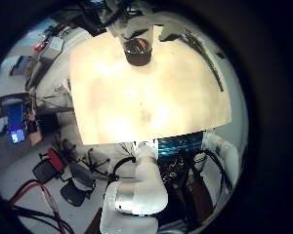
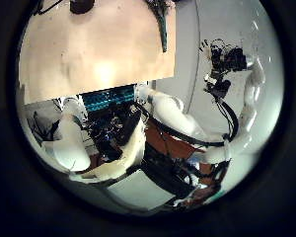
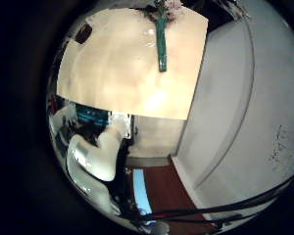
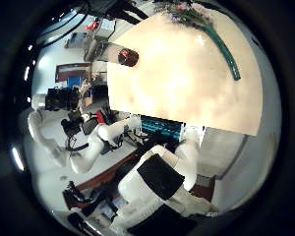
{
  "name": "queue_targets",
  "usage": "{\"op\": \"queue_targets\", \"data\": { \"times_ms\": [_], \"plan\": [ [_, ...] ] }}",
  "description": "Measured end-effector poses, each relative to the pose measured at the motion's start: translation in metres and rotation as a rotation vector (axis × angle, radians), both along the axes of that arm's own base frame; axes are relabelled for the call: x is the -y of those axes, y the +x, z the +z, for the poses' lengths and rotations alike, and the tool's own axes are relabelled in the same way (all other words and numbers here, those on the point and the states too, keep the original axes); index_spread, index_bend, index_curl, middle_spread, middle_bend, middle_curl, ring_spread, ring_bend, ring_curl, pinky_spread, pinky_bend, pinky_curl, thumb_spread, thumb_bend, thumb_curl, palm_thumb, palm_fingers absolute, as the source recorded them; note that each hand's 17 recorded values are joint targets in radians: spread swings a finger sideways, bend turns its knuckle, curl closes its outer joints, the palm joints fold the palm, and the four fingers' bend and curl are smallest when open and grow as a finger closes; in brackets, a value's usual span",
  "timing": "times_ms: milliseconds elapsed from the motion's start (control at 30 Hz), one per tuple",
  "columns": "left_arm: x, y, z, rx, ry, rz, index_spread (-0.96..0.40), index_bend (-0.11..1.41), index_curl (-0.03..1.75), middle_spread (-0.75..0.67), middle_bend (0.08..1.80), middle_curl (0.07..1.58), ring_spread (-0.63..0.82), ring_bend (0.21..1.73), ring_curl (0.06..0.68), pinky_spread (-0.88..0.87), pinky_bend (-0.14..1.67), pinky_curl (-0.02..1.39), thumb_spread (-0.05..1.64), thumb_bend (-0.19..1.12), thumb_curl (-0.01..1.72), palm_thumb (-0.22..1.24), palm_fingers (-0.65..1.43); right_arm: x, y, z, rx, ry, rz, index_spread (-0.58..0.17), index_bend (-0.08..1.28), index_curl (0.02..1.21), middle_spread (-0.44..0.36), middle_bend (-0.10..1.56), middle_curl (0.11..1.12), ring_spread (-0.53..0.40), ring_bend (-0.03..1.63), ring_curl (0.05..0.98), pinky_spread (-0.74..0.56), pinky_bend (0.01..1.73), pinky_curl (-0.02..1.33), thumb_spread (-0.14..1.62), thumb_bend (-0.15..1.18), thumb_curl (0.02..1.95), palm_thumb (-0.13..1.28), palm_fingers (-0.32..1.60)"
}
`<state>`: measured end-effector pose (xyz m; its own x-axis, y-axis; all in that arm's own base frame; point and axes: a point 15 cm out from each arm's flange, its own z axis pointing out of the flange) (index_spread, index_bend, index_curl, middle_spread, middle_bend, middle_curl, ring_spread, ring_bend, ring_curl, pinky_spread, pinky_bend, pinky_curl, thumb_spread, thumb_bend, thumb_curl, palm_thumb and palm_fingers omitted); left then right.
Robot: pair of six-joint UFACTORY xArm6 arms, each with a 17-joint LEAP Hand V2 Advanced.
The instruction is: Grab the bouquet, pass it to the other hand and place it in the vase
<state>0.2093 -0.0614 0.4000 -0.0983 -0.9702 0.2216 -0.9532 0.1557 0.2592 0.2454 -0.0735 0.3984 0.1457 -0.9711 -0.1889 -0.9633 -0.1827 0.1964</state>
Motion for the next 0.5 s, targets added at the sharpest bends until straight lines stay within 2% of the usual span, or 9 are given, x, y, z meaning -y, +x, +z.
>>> {"op": "queue_targets", "data": {
  "times_ms": [300,400,500],
  "plan": [
    [0.002,0.000,0.002,-0.001,-0.025,0.005,-0.04,0.19,0.41,0.36,0.18,0.27,0.58,0.42,0.208,0.66,0.33,0.17,1.08,-0.02,0.31,0.31,0.14,0.005,0.013,0.011,0.006,-0.003,0.000,-0.402,0.16,0.28,-0.002,0.19,0.33,0.174,0.47,0.207,0.37,0.48,0.26,1.21,-0.02,0.31,0.39,0.11],
    [0.004,0.001,0.001,-0.003,-0.029,-0.009,-0.04,0.19,0.41,0.36,0.18,0.28,0.58,0.42,0.208,0.66,0.33,0.17,1.08,-0.02,0.31,0.31,0.14,0.004,0.014,0.013,0.012,0.001,-0.002,-0.397,0.16,0.28,0.006,0.19,0.33,0.176,0.47,0.211,0.38,0.47,0.26,1.22,-0.02,0.31,0.40,0.13],
    [0.014,0.001,0.002,-0.008,-0.029,-0.054,-0.04,0.19,0.41,0.36,0.18,0.28,0.58,0.42,0.208,0.66,0.33,0.17,1.08,-0.02,0.31,0.31,0.14,0.008,0.014,0.012,0.008,0.002,-0.017,-0.387,0.16,0.28,-0.026,0.21,0.33,0.171,0.49,0.213,0.38,0.46,0.26,1.22,-0.02,0.31,0.40,0.18]
  ]
}}
